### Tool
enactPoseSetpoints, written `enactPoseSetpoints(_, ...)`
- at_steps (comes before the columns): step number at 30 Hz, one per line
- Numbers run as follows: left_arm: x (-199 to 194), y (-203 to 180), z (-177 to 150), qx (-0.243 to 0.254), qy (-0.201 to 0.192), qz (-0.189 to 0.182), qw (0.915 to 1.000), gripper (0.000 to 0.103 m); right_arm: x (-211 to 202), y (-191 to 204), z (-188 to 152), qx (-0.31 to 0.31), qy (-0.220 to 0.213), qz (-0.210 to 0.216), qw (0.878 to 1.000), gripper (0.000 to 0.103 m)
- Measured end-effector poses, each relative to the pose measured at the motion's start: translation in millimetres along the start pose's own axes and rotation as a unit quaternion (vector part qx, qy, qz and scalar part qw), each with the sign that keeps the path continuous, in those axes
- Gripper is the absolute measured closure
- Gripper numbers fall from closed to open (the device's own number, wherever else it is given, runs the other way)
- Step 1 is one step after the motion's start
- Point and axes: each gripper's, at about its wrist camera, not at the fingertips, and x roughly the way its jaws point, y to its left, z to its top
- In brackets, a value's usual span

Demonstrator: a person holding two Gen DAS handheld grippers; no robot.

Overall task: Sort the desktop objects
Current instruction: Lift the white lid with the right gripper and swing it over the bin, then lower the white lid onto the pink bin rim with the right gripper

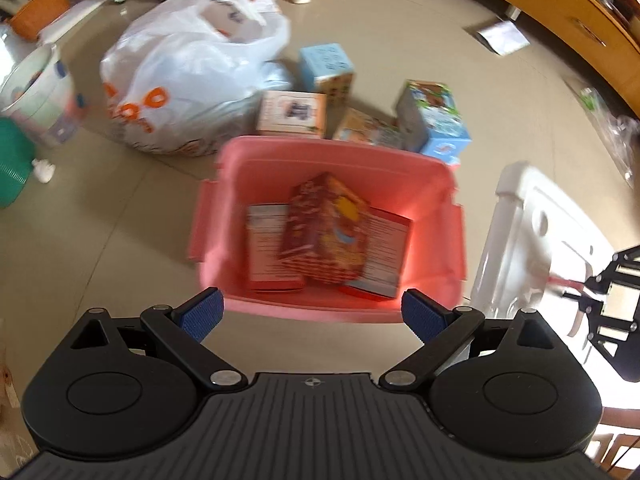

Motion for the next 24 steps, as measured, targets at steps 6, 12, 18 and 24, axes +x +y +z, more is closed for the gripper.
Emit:
enactPoseSetpoints(6, -3, 29, -3, -0.004, -0.004, -0.003, 1.0000, 0.005, 19, 13, 107, -0.060, -0.032, -0.010, 0.998, 0.098)
enactPoseSetpoints(12, 5, 57, -3, -0.009, 0.007, -0.003, 0.9999, 0.005, 25, 34, 184, -0.119, -0.045, 0.000, 0.992, 0.098)
enactPoseSetpoints(18, 22, 83, 3, -0.027, 0.018, 0.015, 0.9994, 0.005, 50, 35, 238, -0.142, -0.037, 0.016, 0.989, 0.098)
enactPoseSetpoints(24, 25, 90, 8, -0.016, 0.010, 0.018, 0.9997, 0.005, 77, 35, 273, -0.157, -0.024, 0.032, 0.987, 0.098)
